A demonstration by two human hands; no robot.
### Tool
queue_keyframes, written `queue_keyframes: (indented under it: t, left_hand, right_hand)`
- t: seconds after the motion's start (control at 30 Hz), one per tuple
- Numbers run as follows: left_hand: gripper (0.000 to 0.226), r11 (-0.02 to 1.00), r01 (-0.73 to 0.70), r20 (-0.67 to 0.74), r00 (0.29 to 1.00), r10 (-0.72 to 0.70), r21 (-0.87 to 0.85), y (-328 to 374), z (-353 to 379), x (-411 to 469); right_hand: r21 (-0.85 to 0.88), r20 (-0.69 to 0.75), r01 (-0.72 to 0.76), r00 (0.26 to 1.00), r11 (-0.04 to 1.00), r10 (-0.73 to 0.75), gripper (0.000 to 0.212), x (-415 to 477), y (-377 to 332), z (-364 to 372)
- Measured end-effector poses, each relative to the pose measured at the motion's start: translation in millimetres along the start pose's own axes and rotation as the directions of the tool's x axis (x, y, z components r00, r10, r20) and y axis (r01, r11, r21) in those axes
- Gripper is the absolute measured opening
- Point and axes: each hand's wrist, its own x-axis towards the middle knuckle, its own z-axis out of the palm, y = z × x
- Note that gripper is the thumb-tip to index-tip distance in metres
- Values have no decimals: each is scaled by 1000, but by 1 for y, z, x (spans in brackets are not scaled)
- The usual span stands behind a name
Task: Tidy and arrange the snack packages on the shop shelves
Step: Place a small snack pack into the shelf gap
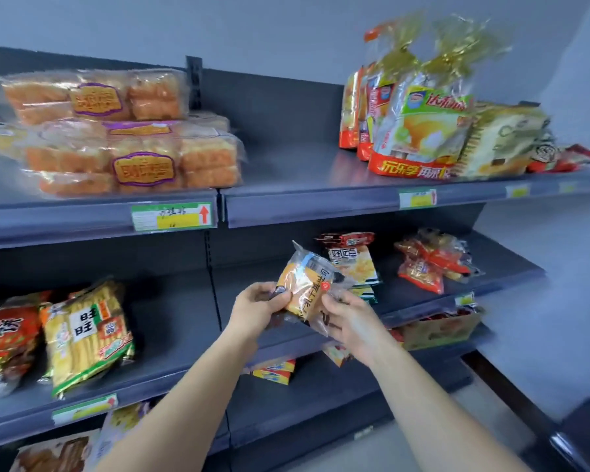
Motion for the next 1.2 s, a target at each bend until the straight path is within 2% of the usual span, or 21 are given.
queue_keyframes:
  t: [0.1, 0.17, 0.33, 0.47, 0.6, 0.83, 0.97, 1.1, 1.2]
  left_hand:
    - [7, 999, -22, -34, 999, 24, 40, -6, 57, 20]
    - [13, 996, -30, -75, 996, 36, 88, -10, 90, 34]
    - [14, 991, -47, -78, 995, 57, 123, -20, 163, 65]
    - [22, 995, -53, -82, 995, 59, 79, -28, 214, 97]
    - [44, 999, -13, -64, 998, 16, 50, -36, 258, 131]
    - [39, 986, 127, 46, 990, -132, 107, -54, 326, 216]
    - [33, 970, 127, 66, 987, -143, 207, -59, 352, 253]
    - [27, 962, 143, 81, 983, -166, 234, -60, 368, 274]
    - [31, 962, 155, 75, 982, -175, 224, -57, 373, 281]
  right_hand:
    - [-12, -76, 53, 996, 999, -54, 32, 10, -19, -56]
    - [-5, -123, 99, 988, 995, -99, 35, 14, -31, -88]
    - [-29, -278, 124, 952, 992, -128, 19, 28, -46, -153]
    - [46, -446, 101, 892, 994, -70, 16, 50, -55, -197]
    - [217, -540, 126, 842, 968, 12, 15, 82, -68, -234]
    - [295, -616, 127, 783, 947, 88, 13, 168, -91, -292]
    - [288, -619, 111, 780, 951, 96, 16, 215, -105, -308]
    - [293, -616, 91, 779, 952, 115, 24, 257, -112, -316]
    - [330, -596, 66, 788, 942, 153, 26, 285, -117, -320]
